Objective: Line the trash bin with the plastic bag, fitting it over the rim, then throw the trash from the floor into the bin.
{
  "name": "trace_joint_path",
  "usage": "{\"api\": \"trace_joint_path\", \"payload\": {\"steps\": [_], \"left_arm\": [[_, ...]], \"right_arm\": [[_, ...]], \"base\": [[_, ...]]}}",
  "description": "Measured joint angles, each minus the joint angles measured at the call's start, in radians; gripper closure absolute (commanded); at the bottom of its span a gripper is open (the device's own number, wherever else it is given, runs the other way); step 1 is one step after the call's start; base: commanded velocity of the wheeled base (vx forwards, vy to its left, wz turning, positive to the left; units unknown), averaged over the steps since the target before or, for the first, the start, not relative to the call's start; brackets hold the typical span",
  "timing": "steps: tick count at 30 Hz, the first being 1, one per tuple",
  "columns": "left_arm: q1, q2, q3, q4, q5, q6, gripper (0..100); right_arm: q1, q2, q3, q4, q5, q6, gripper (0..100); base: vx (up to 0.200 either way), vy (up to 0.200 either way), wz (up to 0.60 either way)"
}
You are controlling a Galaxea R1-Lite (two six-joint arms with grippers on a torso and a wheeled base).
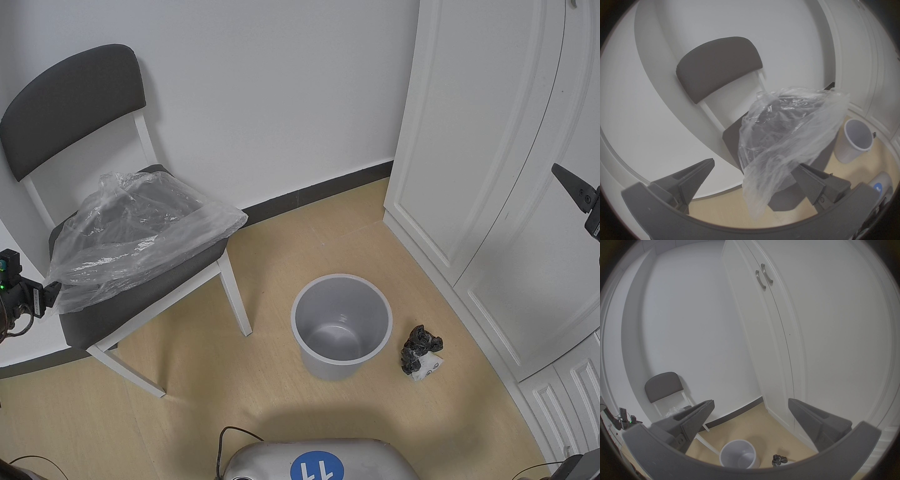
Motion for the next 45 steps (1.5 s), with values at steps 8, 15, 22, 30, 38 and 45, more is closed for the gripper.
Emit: {"api": "trace_joint_path", "payload": {"steps": [8, 15, 22, 30, 38, 45], "left_arm": [[-0.042, -0.087, 0.027, 0.077, -0.041, -0.019, 0], [-0.084, -0.070, 0.064, 0.073, -0.041, -0.016, 0], [-0.107, -0.032, 0.099, 0.020, -0.037, 0.020, 0], [-0.107, 0.020, 0.172, -0.126, -0.025, 0.127, 0], [-0.110, 0.076, 0.213, -0.201, 0.023, 0.144, 0], [-0.111, 0.093, 0.216, -0.204, 0.026, 0.170, 0]], "right_arm": [[0.001, -0.001, 0.001, 0.000, 0.000, 0.000, 0], [0.001, -0.001, 0.002, 0.000, 0.000, 0.000, 0], [0.001, -0.001, 0.003, 0.000, 0.000, -0.001, 0], [0.001, -0.002, 0.002, 0.000, 0.000, -0.001, 0], [0.001, -0.002, 0.002, 0.000, 0.000, -0.001, 0], [0.001, -0.002, 0.002, 0.000, 0.000, -0.001, 0]], "base": [[0.000, 0.000, 0.00], [0.000, 0.000, 0.00], [0.000, 0.000, 0.00], [0.000, 0.000, 0.00], [0.000, 0.000, 0.00], [0.000, 0.000, 0.00]]}}
